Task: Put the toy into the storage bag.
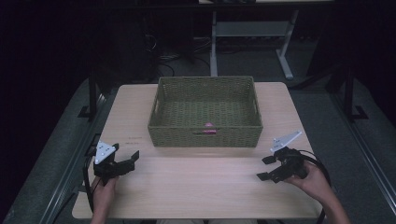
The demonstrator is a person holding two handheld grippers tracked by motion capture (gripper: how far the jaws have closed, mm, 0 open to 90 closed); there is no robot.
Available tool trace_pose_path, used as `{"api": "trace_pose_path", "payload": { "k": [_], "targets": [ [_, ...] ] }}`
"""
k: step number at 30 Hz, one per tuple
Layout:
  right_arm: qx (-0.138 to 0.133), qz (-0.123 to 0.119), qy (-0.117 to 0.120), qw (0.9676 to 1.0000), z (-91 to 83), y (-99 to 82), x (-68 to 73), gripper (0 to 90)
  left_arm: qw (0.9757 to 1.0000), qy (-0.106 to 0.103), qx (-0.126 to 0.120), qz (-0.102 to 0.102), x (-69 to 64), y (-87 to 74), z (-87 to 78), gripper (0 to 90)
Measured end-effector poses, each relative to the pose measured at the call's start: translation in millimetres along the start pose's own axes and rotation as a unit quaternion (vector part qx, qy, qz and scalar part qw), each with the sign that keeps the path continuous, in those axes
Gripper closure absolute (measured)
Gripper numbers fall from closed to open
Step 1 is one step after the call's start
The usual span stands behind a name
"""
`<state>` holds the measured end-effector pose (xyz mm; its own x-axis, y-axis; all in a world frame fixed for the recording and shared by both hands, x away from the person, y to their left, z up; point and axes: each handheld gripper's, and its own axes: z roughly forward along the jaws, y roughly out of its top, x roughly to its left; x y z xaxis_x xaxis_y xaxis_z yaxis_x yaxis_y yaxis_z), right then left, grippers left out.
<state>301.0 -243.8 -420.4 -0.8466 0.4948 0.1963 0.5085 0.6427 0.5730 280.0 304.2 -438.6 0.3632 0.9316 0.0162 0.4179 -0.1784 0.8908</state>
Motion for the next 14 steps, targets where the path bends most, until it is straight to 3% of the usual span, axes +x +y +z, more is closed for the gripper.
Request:
{"api": "trace_pose_path", "payload": {
  "k": [10,14],
  "targets": [
    [-0.009,0.005,-0.010,0.9999,2.8,-17.0,11.7,28.9,1.0000,-0.001,0.000,-0.001,-0.4,0.1,-0.2,13.9],
    [-0.022,0.008,-0.027,0.9994,2.6,-18.6,18.9,27.8,1.0000,-0.001,-0.002,0.003,-1.5,0.6,0.2,13.9]
  ]
}}
